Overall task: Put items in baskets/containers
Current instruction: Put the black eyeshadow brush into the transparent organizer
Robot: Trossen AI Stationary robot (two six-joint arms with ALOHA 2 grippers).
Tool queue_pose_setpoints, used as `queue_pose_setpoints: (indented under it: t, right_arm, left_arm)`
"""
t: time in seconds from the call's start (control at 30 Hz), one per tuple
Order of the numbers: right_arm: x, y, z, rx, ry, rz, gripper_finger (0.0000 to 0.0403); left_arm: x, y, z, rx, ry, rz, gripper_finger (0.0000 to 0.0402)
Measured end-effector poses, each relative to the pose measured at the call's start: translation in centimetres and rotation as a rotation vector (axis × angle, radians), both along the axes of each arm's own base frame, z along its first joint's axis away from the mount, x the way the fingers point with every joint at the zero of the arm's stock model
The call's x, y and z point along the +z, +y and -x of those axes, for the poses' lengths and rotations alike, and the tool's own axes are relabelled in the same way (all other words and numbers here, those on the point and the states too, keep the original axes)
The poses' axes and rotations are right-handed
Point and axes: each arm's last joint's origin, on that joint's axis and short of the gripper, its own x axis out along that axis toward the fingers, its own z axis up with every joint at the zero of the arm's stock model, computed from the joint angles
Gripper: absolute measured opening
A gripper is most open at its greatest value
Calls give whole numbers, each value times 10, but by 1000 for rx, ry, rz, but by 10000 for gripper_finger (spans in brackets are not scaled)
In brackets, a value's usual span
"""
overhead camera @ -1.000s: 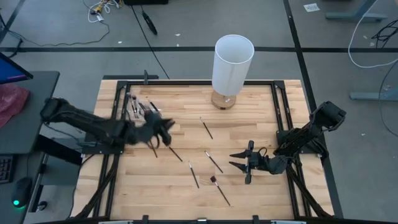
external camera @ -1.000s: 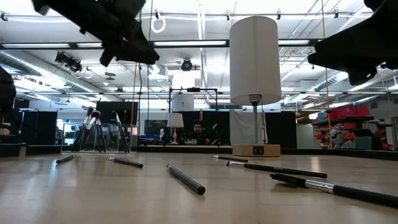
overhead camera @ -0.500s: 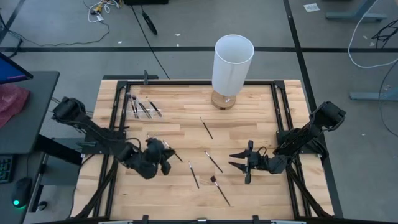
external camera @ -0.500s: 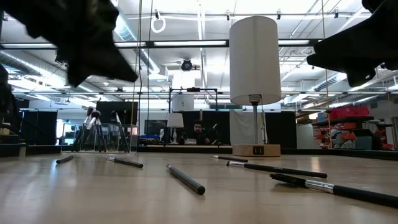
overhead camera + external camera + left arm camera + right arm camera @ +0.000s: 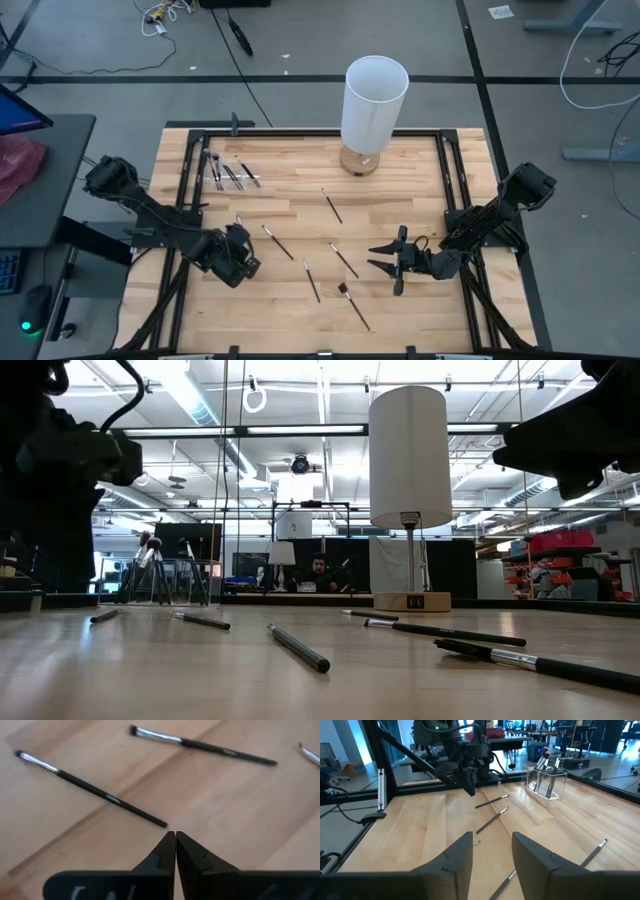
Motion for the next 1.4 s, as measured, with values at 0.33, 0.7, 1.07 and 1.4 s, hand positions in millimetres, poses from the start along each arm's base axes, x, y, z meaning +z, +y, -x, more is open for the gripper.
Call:
queue_pose_setpoints:
  t: [0.33, 0.7, 1.07, 1.4]
  right_arm:
    - [-1, -3, -2, -7, 5, 1, 137]
    - [-7, -4, -1, -17, 50, -24, 137]
    - [-7, -4, -1, -17, 50, -26, 137]
    - [-7, -4, -1, -17, 47, -31, 137]
  left_arm:
    - [0, 21, 0, 139, 23, -127, 117]
    - [-21, 29, 7, 397, 66, -298, 221]
    - [-70, 23, -12, 484, 50, -377, 196]
    - [-73, 9, -6, 448, 26, -388, 188]
